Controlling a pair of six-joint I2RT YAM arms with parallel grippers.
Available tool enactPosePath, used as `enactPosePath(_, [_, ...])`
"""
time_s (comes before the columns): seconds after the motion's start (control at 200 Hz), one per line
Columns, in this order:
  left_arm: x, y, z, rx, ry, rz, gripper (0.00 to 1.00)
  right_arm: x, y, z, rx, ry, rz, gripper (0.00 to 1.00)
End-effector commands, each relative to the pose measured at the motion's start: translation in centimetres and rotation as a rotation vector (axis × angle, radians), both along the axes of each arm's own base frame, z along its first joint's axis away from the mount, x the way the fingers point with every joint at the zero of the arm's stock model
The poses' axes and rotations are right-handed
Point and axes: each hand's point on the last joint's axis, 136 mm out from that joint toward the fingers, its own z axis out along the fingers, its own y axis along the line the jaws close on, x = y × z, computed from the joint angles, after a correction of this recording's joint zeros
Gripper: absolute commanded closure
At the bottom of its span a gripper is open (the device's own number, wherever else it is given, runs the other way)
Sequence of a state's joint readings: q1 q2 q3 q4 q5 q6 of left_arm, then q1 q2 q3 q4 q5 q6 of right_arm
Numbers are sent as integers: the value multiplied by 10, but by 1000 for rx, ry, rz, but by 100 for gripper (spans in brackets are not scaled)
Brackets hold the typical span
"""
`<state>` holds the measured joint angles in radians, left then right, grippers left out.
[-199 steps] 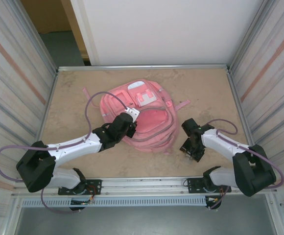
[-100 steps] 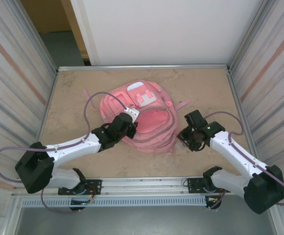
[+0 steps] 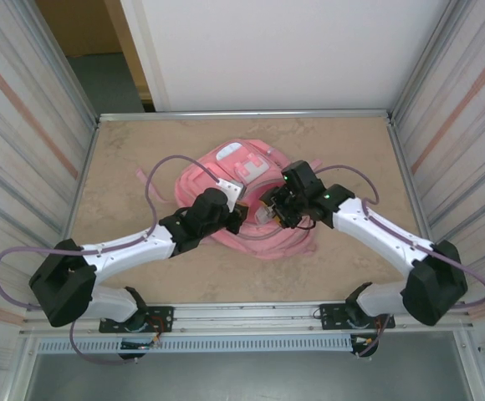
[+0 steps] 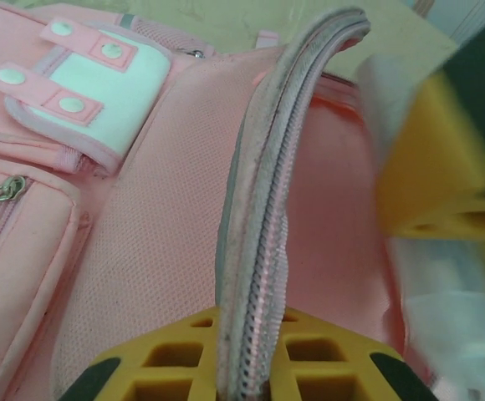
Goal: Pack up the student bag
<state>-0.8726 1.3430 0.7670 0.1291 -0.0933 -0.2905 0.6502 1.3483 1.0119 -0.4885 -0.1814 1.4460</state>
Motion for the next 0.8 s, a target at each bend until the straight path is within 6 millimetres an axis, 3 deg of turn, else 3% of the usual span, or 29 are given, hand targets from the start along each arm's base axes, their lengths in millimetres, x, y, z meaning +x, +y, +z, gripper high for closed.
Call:
enactPosePath(0.0, [4, -18, 43, -186, -33, 0, 86, 21, 6, 3, 31, -19, -34, 34])
enactPosePath(0.06, [3, -17, 42, -190, -36, -2, 86, 26, 8, 7, 35, -38, -7, 27])
enactPosePath(0.155, [0, -16, 37, -181, -28, -11, 86, 29, 2, 16, 29, -74, 9, 25])
enactPosePath(0.286, [0, -13, 30, -178, -22, -5, 86, 21, -19, 25, -16, -133, 42, 29])
enactPosePath(0.426, [-6, -14, 28, -159, -22, -48, 83, 3, -41, 17, -73, -149, 89, 33])
enactPosePath(0.601, [-26, -17, 40, -124, -58, -185, 63, -4, -69, 28, -230, -288, 255, 25])
enactPosePath(0.722, [-46, 1, 61, -133, -38, -198, 46, -6, -95, 46, -403, -395, 342, 20])
enactPosePath(0.797, [-48, 21, 58, -151, 10, -119, 30, -8, -108, 56, -486, -446, 372, 18])
